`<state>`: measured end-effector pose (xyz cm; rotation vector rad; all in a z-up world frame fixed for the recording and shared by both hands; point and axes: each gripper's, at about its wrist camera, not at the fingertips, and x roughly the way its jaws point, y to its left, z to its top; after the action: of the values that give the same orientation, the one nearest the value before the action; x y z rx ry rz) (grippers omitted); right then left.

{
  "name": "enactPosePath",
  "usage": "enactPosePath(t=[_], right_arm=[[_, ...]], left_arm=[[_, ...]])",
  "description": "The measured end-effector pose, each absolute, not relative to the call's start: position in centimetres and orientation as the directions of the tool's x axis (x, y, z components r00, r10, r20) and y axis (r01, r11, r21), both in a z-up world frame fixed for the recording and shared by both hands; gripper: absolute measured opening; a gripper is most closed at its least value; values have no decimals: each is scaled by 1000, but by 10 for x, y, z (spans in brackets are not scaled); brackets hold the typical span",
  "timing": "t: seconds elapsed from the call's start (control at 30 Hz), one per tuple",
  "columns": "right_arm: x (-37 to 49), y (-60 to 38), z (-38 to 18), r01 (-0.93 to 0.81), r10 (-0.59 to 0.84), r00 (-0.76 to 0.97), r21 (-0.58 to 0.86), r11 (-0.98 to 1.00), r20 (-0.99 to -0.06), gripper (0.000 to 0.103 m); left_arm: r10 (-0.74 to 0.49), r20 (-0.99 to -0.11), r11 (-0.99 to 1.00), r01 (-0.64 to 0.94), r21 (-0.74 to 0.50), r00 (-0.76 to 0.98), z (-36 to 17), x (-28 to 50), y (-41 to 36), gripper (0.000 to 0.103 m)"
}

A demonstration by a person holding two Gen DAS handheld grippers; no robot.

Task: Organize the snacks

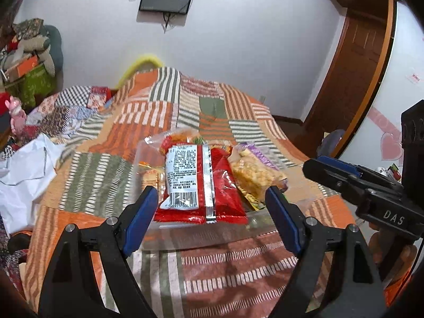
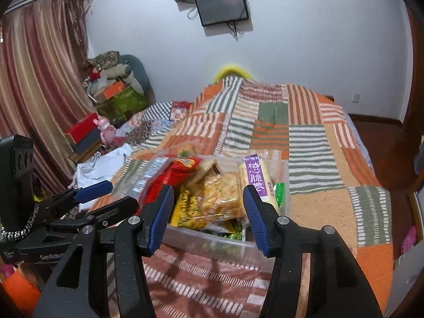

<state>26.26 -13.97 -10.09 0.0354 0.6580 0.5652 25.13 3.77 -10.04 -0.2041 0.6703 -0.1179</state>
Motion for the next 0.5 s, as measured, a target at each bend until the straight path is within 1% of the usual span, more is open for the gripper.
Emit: enactPosePath(t=[0.07, 0.2, 0.37, 0.5], right_arm=[[252, -141, -93, -502, 525, 649, 210, 839, -551, 52], [225, -145, -76, -520, 537, 678, 190, 833, -502, 55], [191, -151, -57, -524, 538, 724, 164, 836, -432, 56], [167, -159, -46, -524, 545, 751, 166, 836, -374, 63]], left_arm=[[-157, -584, 976, 37, -213, 796, -90, 242, 39, 83], [-120, -508, 985, 37, -170, 853, -58, 211, 37, 83], [-88, -444, 992, 39, -119, 892, -29, 179, 32, 83], [-70, -397, 995, 38, -89, 915, -11, 150, 30, 83]])
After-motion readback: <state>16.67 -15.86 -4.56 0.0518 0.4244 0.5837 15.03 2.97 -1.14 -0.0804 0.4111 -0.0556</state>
